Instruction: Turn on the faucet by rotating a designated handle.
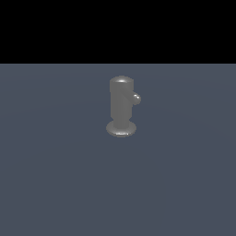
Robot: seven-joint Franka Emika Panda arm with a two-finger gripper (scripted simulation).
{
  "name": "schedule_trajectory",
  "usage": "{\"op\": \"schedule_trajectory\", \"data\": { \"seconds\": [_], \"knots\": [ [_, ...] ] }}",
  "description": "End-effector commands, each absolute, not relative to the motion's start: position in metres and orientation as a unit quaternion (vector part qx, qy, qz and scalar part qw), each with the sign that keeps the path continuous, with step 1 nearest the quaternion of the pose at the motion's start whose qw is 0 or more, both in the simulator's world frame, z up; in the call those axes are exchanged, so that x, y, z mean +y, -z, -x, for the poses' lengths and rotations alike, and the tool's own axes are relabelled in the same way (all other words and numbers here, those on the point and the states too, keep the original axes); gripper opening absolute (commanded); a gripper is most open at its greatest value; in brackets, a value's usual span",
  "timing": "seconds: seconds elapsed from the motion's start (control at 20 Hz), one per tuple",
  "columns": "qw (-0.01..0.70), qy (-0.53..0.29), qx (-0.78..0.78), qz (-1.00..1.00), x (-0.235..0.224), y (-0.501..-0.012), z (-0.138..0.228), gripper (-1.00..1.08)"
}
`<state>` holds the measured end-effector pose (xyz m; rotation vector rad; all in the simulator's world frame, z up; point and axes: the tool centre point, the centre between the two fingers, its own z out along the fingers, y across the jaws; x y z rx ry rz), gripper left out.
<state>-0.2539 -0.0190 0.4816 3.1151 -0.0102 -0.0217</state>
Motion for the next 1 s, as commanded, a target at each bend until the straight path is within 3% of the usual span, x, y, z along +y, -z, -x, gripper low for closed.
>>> {"op": "schedule_trajectory", "data": {
  "seconds": [0.0,0.45,0.95],
  "knots": [
    [0.013,0.007,-0.003,-1.000,-0.019,-0.482,0.254,-1.00],
    [0.012,0.006,0.000,-1.000,-0.017,-0.463,0.247,-1.00],
    [0.009,0.005,0.013,-1.000,-0.011,-0.402,0.224,-1.00]
  ]
}}
